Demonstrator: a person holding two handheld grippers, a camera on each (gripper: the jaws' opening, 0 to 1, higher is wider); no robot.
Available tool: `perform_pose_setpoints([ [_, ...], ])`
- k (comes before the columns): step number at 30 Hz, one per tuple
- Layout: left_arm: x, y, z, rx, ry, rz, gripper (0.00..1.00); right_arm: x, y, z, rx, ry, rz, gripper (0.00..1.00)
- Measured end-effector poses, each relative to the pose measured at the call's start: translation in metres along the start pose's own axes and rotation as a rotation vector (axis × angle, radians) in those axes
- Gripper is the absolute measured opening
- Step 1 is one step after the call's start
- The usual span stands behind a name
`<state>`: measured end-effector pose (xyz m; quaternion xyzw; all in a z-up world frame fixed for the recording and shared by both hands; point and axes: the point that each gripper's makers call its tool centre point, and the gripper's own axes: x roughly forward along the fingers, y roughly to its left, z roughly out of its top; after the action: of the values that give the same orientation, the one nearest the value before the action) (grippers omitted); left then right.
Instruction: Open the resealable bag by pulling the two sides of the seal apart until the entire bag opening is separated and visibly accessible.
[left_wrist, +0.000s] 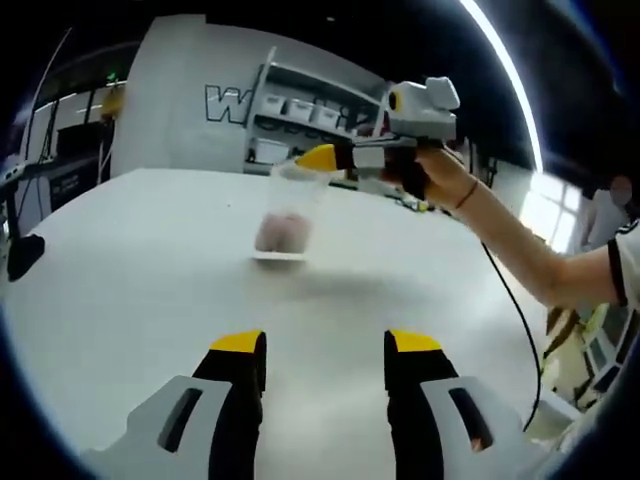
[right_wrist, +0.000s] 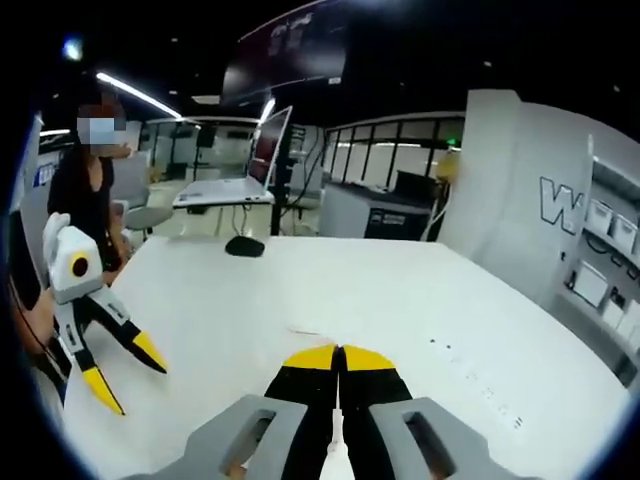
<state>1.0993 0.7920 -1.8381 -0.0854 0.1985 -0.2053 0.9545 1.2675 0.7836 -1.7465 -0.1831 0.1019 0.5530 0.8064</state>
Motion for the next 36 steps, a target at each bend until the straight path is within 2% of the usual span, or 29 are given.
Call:
perform_pose_setpoints([
  [6,0.002,0.005,-0.001,-0.002,0.005,0.009,0.48,0.009,-0.016,0.007,-0.003,-0.001,-0.005,0.0],
  [18,0.003,0.009,0.0,-0.012,0.002,0.013,0.48,0.019,-0.037,0.001,0.011,0.024,-0.02,0.0],
  [31,0.0,0.009,0.0,-0.01,-0.002,0.021,0.48,0.02,-0.053,-0.005,0.016,0.038,-0.068,0.0],
  [36,-0.001,0.01,0.001,-0.011,-0.004,0.024,0.48,0.026,-0.067,-0.003,0.027,0.041,-0.068,0.0],
])
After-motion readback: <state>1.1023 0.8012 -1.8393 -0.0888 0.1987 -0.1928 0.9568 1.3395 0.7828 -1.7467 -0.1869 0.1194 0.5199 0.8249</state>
